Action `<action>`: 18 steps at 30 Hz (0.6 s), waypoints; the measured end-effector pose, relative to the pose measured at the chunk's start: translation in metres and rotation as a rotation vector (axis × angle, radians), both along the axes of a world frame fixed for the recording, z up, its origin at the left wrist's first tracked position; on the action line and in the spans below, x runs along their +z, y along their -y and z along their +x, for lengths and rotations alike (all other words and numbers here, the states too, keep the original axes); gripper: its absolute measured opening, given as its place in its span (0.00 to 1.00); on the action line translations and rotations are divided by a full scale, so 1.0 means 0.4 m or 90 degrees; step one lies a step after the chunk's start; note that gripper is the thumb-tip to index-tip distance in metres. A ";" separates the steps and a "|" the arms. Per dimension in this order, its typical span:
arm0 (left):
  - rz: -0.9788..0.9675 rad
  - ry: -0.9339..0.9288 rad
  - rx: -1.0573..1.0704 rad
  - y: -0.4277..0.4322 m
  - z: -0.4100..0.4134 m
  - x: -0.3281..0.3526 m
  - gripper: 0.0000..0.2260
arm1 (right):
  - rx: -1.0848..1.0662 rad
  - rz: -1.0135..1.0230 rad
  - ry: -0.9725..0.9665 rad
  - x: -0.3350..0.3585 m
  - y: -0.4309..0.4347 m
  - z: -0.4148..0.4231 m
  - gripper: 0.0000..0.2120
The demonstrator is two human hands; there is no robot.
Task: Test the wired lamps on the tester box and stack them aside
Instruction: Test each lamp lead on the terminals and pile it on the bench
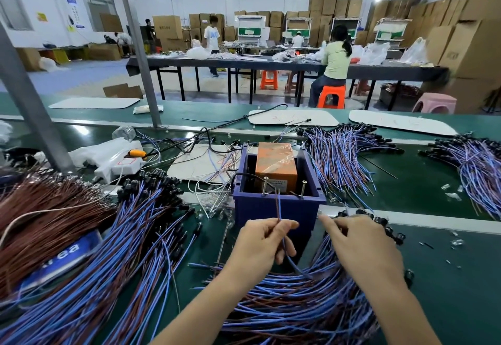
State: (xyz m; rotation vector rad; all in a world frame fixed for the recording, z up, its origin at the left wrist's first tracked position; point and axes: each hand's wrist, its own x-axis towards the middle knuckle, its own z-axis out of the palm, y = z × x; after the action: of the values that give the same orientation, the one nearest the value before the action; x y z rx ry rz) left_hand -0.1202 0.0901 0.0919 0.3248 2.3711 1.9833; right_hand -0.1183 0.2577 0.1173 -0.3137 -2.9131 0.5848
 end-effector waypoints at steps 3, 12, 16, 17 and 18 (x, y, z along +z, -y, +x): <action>-0.015 0.012 -0.040 -0.012 -0.006 0.003 0.11 | 0.072 -0.090 -0.076 0.009 0.033 0.006 0.18; 0.077 0.051 -0.019 -0.022 -0.008 0.001 0.12 | 0.115 -0.717 -0.117 -0.029 0.121 -0.006 0.07; 0.129 0.050 0.072 -0.028 -0.001 -0.007 0.06 | 0.071 -0.781 -0.120 -0.036 0.129 -0.020 0.07; 0.136 0.063 0.089 -0.030 -0.004 -0.008 0.07 | 0.050 -0.802 -0.116 -0.040 0.130 -0.025 0.07; 0.141 0.079 0.105 -0.031 -0.007 -0.007 0.08 | 0.025 -0.824 -0.112 -0.044 0.129 -0.029 0.07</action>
State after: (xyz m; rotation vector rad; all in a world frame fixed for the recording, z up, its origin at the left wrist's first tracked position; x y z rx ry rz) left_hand -0.1231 0.1024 0.0891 0.0087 2.1711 2.2713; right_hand -0.1300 0.2061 0.0999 -0.2872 -1.9515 2.2514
